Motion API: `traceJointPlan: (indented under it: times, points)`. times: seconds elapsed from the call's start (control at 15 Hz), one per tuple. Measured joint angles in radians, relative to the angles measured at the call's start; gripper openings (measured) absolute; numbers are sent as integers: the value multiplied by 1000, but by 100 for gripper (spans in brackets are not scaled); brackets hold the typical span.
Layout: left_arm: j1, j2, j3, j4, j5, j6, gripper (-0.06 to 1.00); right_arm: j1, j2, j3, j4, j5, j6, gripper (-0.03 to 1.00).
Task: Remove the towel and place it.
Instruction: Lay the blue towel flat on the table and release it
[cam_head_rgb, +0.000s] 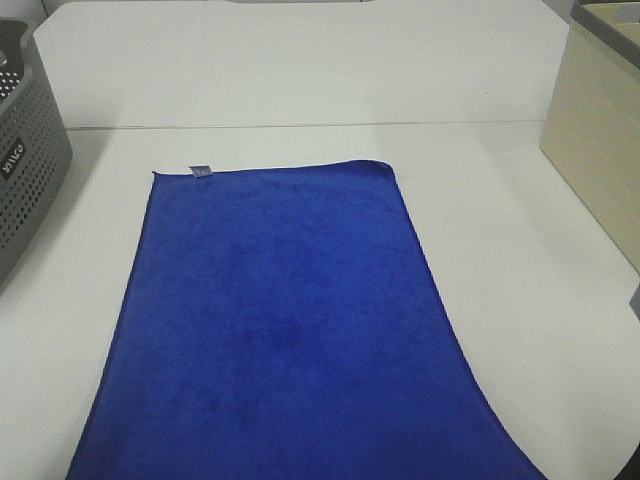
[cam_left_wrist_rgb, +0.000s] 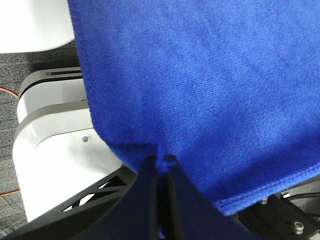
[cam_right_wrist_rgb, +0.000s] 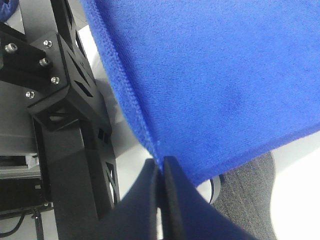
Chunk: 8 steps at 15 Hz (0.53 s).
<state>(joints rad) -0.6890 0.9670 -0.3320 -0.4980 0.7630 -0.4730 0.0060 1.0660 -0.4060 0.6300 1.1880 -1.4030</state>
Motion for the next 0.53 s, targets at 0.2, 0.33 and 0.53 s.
traceJointPlan:
  times: [0.2,0.33,0.53]
  points:
    - [0,0,10,44,46,3,25,-6,0,0,-36,-8,0,21]
    - [0,0,11,50,48,3,60,-8,0,0,-37,-8,0,49]
    - [0,0,11,50,47,3,89,-8,0,0,-37,-39,2,63]
